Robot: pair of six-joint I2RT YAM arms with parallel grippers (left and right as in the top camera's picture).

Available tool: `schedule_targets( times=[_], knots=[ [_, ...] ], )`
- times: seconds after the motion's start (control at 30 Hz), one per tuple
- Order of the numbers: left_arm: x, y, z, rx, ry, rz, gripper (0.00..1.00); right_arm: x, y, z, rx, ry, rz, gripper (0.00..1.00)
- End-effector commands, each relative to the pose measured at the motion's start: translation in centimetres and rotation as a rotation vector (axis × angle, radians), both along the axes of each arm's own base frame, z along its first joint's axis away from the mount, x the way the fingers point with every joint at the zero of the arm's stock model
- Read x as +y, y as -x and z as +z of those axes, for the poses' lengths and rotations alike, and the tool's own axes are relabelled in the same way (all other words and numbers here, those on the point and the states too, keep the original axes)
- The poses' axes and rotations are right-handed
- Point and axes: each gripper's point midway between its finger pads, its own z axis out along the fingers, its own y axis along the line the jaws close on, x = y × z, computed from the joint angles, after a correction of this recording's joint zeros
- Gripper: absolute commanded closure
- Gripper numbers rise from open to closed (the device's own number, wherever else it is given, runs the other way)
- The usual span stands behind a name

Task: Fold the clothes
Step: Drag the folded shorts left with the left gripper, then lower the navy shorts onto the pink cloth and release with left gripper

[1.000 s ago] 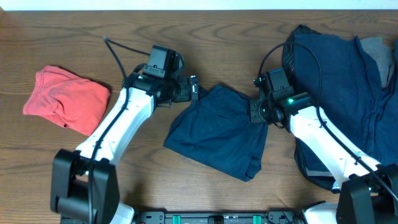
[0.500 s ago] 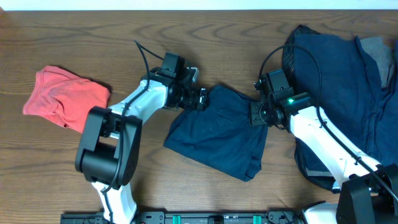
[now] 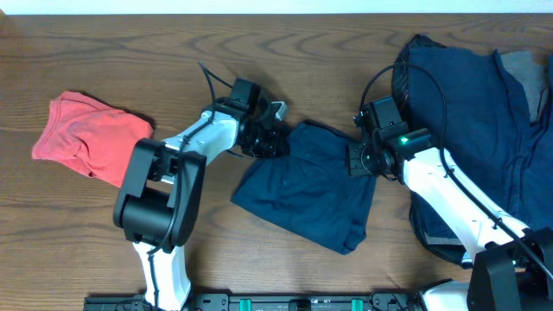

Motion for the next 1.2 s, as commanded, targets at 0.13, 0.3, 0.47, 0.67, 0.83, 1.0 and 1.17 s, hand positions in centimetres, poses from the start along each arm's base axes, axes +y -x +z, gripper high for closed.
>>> schedule_targets(
  times=[0.13, 0.3, 0.47, 0.67, 0.83, 1.0, 1.17],
  knots=[
    [8.1, -4.8, 9.5, -0.214, -0.032, 0.263, 0.94, 0.2, -0.3, 0.6, -0.014, -0.011, -0.011, 0.47],
    [17.4, -5.9, 15.1, -0.357, -0.140, 0.501, 0.95, 0.2, -0.3, 0.6, -0.014, -0.011, -0.010, 0.47],
    [26.6, -5.9, 18.0, -0.454, -0.281, 0.740, 0.94, 0.2, -0.3, 0.6, -0.014, -0.011, -0.010, 0.47],
    [35.6, -5.6, 19.1, -0.490, -0.363, 1.002, 0.94, 0.2, -0.1, 0.6, -0.007, -0.008, -0.010, 0.47],
    [41.5, -5.0, 20.9, -0.545, -0.346, 1.205, 0.91, 0.1, 0.0, 0.5, -0.004, -0.007, -0.010, 0.47],
    [45.2, -3.8, 21.6, -0.571, -0.358, 1.302, 0.89, 0.1, 0.0, 0.5, 0.000, -0.006, -0.010, 0.47],
    [47.1, -2.6, 20.8, -0.541, -0.376, 1.349, 0.74, 0.1, 0.0, 0.5, -0.001, -0.006, -0.010, 0.46]
  ],
)
